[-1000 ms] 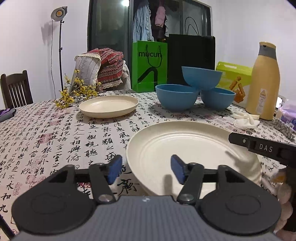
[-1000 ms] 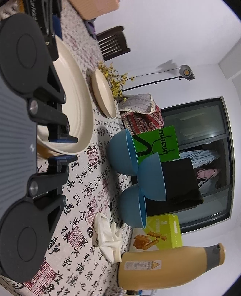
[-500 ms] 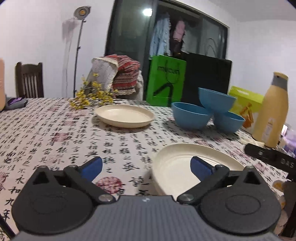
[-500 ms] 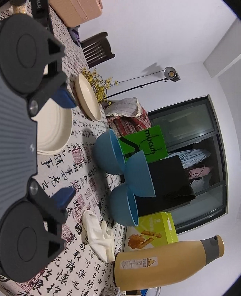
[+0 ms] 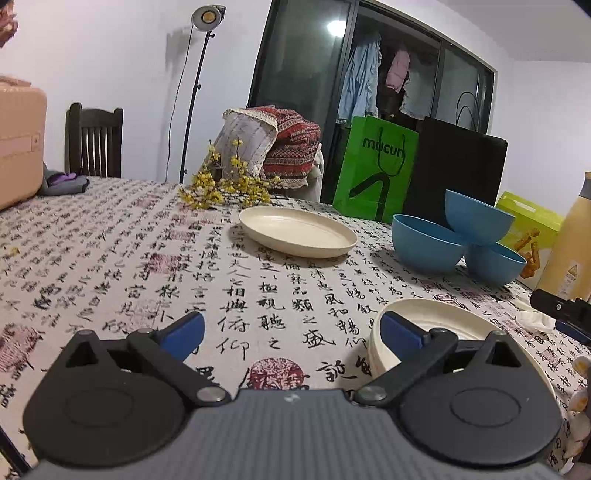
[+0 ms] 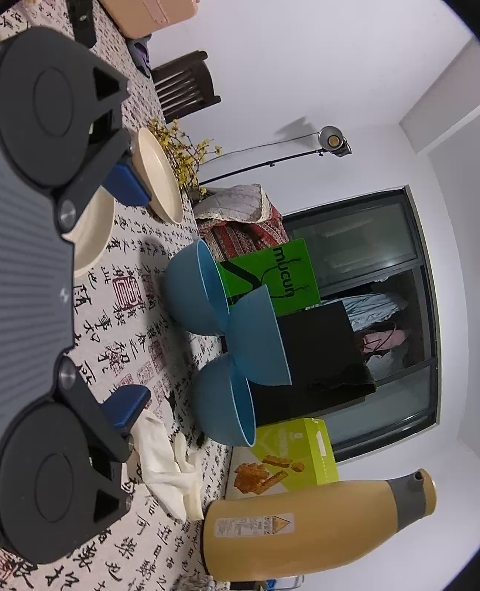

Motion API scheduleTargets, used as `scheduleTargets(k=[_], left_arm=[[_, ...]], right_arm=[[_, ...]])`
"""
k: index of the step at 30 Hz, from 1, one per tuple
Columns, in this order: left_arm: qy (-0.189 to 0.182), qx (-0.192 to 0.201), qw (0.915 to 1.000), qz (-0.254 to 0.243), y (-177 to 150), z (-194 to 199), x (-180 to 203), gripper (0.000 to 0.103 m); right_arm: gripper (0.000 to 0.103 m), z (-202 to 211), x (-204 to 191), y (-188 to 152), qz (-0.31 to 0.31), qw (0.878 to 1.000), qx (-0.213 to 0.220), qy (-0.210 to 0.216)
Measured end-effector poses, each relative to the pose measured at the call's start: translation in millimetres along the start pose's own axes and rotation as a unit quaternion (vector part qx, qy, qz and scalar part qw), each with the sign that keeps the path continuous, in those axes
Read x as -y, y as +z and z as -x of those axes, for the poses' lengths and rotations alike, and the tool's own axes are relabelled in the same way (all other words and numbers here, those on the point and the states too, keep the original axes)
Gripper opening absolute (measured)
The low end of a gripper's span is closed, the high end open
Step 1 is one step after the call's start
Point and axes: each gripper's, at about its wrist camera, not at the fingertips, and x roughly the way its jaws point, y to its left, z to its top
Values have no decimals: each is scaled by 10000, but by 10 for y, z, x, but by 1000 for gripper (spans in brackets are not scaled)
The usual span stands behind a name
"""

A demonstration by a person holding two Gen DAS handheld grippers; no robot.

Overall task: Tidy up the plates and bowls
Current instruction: 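Pull both open grippers back from the released cream plates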

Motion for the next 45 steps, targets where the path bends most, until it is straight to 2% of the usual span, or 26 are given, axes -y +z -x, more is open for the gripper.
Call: scheduleTargets(k=[8,12,45], left_arm=[[-19,290,9996,71,-54,62,-8,103],[-74,129,9998,138,-36,13,-28,103],[-51,294,9993,230,-76,50,-64,103]], right_arm=[[103,12,14,-37,-102,9999,9,99],[103,10,25,-42,-150,9998,14,97],[103,66,-27,-67,-56,9999,128,-83]])
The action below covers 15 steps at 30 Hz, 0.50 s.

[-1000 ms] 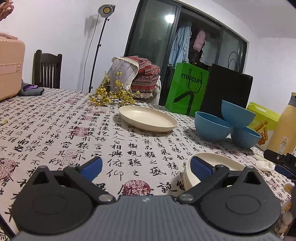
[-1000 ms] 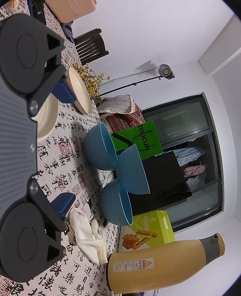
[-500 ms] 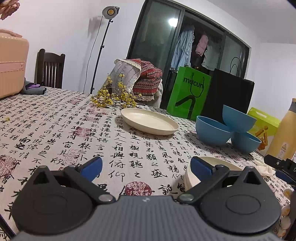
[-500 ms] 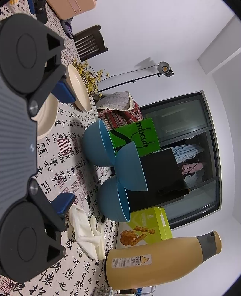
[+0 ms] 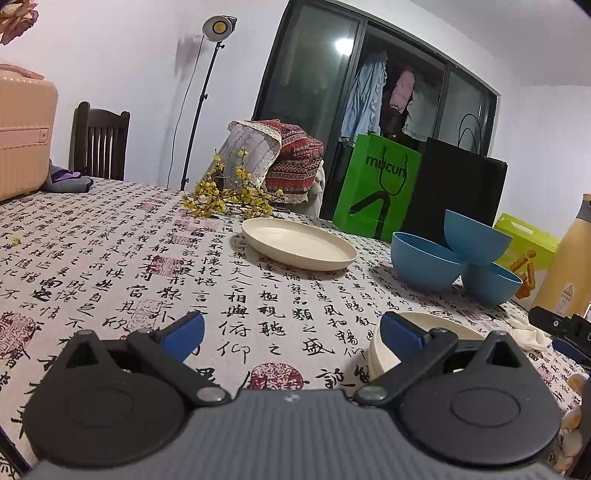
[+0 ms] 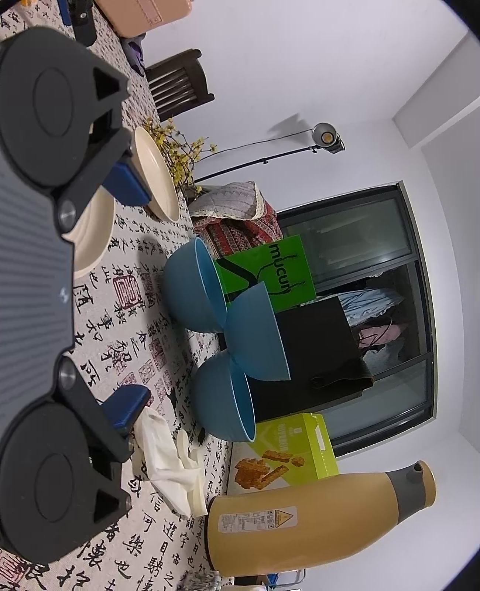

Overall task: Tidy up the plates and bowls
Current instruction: 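Pull both open grippers back from the released cream plates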

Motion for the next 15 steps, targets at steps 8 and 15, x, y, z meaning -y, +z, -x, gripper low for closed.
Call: scheduleTargets(k=[8,15], left_arm=[[43,19,10000,-34,3,2,8,103],[22,24,10000,-94,1,-2,22,103]], right_arm=[[103,1,1,-1,-1,10000,6,2],[103,6,-4,-3,-7,10000,17,4]])
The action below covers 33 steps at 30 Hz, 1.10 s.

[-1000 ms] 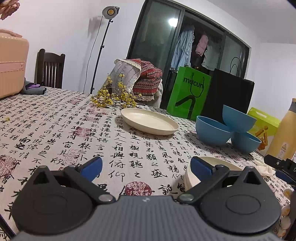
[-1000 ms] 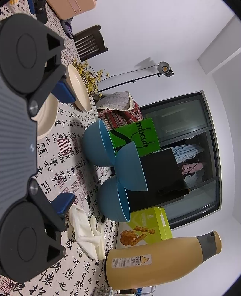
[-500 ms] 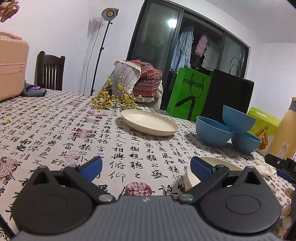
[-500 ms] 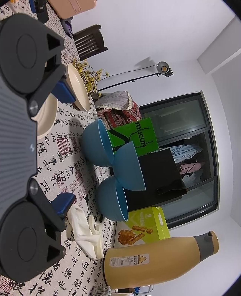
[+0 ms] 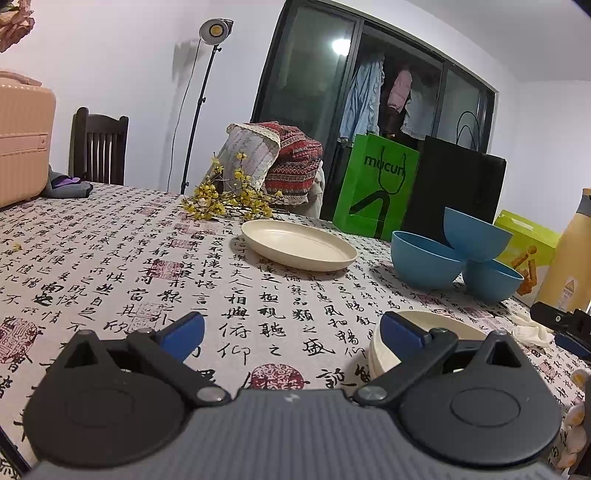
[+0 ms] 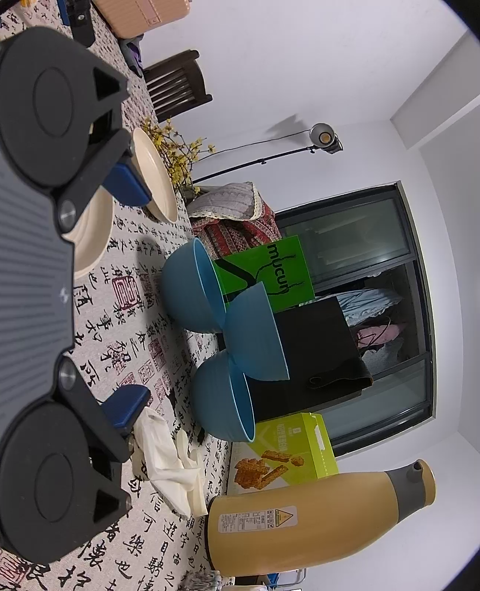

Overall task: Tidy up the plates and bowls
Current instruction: 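Pull both open grippers back from the released cream plates, then move both open grippers toward the cream plate beside the yellow flowers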

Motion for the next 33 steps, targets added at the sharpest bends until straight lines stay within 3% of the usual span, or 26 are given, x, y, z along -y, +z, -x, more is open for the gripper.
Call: scheduleTargets(k=[33], left_arm=[[214,-413,9989,55,17,-124,-18,103]], right_arm=[[103,-2,-35,-2,90,10000,-8,8]])
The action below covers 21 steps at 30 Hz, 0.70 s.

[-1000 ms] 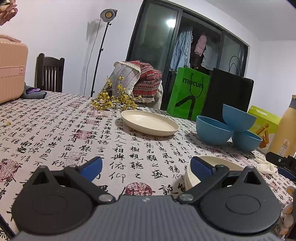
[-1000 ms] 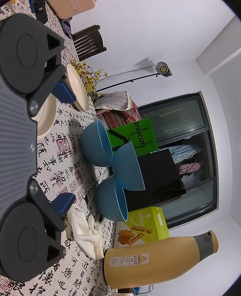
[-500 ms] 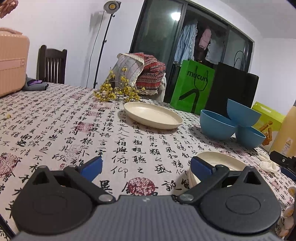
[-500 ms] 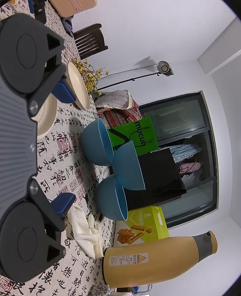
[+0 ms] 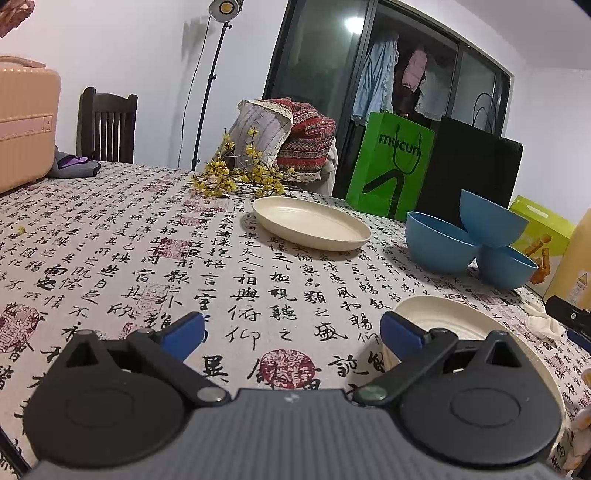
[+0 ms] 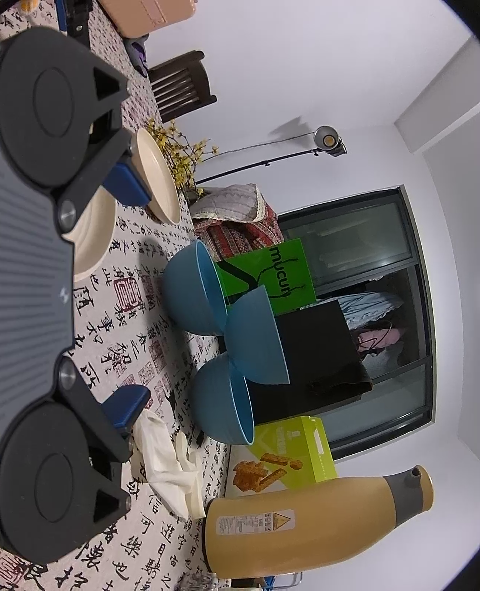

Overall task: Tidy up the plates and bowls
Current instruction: 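Move both open grippers toward the cream plate beside the yellow flowers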

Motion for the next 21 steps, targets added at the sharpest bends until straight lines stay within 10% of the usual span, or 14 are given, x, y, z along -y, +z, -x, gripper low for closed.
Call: scheduleTargets(k=[21], left_arm=[[-287,149,9995,23,698,340,40,103]], right_arm=[[103,146,-344,426,241,9989,-121,381]])
